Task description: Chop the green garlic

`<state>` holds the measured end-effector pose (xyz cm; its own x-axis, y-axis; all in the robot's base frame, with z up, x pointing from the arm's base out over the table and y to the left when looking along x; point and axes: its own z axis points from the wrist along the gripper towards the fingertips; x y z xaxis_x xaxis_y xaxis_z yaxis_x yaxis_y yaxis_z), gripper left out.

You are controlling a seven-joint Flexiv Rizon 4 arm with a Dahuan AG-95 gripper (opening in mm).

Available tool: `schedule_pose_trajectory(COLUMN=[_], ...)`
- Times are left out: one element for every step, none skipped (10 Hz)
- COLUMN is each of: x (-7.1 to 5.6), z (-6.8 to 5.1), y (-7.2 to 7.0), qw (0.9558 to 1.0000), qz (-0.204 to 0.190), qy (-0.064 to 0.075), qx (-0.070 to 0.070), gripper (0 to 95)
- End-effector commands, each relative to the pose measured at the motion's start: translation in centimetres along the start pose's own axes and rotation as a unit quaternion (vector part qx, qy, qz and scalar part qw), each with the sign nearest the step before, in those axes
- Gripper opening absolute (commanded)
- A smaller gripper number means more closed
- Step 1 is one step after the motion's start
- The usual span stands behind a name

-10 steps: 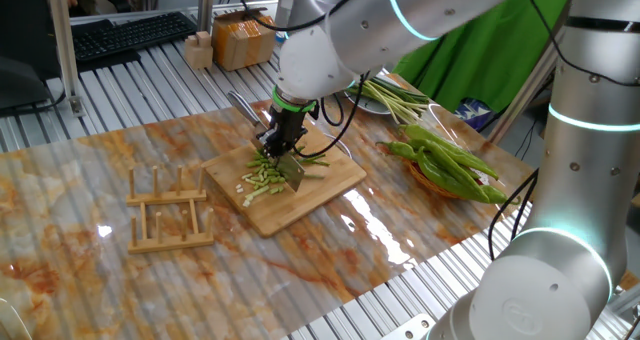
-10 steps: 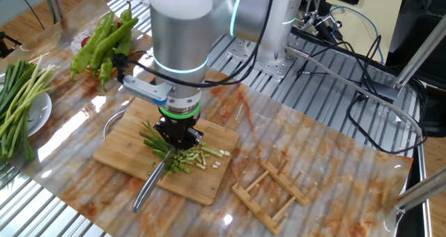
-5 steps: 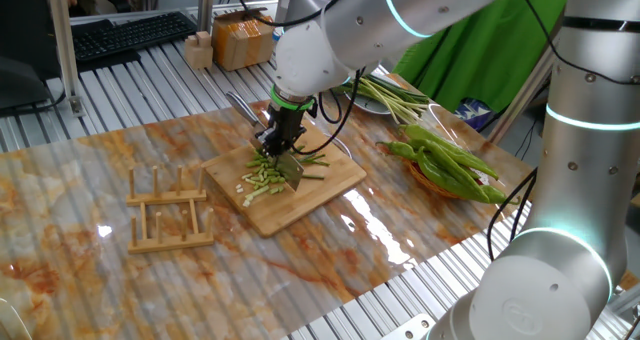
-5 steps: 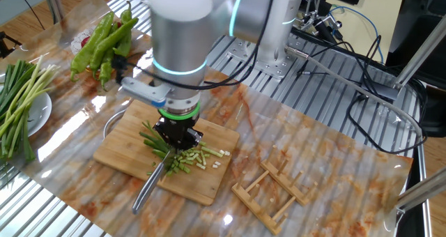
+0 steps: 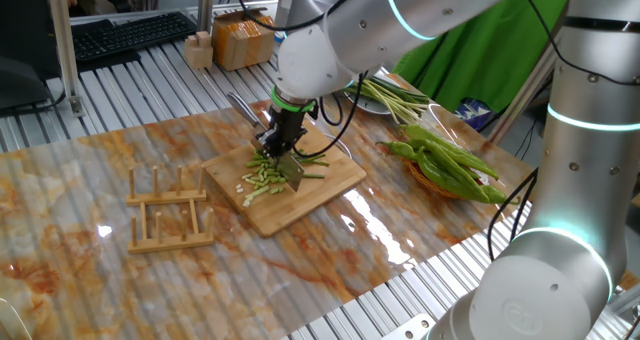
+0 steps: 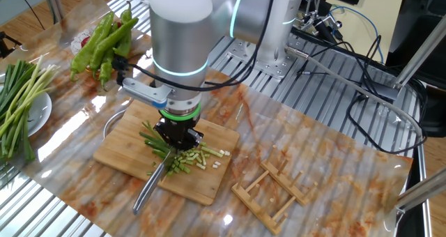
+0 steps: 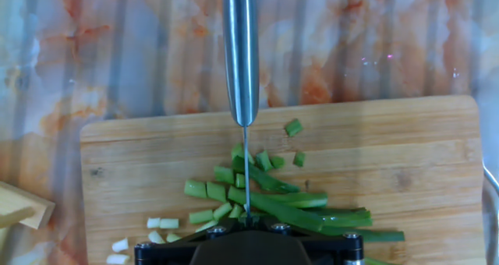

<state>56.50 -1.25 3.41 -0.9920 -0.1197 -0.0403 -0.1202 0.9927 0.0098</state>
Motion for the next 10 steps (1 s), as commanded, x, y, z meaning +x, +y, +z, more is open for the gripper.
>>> schedule_pose_trajectory(x=[0.0, 0.0, 0.0, 0.0, 0.0, 0.0, 0.0, 0.0, 0.1, 0.1], z=[-0.8, -0.8, -1.0, -1.2, -1.7, -2.4, -2.9, -3.2, -3.3, -3.4], y=[-0.1, -0.1, -0.1, -0.1, -0.1, -0.2, -0.2, -0.3, -0.5, -0.9], qw=[1.0000, 0.9999, 1.0000, 1.0000, 1.0000, 0.9999, 0.9999, 0.9999, 0.9999, 0.9999], qz=[0.000, -0.001, 0.002, 0.004, 0.006, 0.007, 0.011, 0.011, 0.009, 0.005], qy=[0.006, 0.005, 0.003, 0.003, 0.005, 0.008, 0.011, 0.011, 0.011, 0.011], qx=[0.005, 0.008, 0.007, 0.005, 0.005, 0.006, 0.003, 0.003, 0.003, 0.004], gripper=[0.0, 0.0, 0.0, 0.0, 0.0, 0.0, 0.0, 0.0, 0.0, 0.0])
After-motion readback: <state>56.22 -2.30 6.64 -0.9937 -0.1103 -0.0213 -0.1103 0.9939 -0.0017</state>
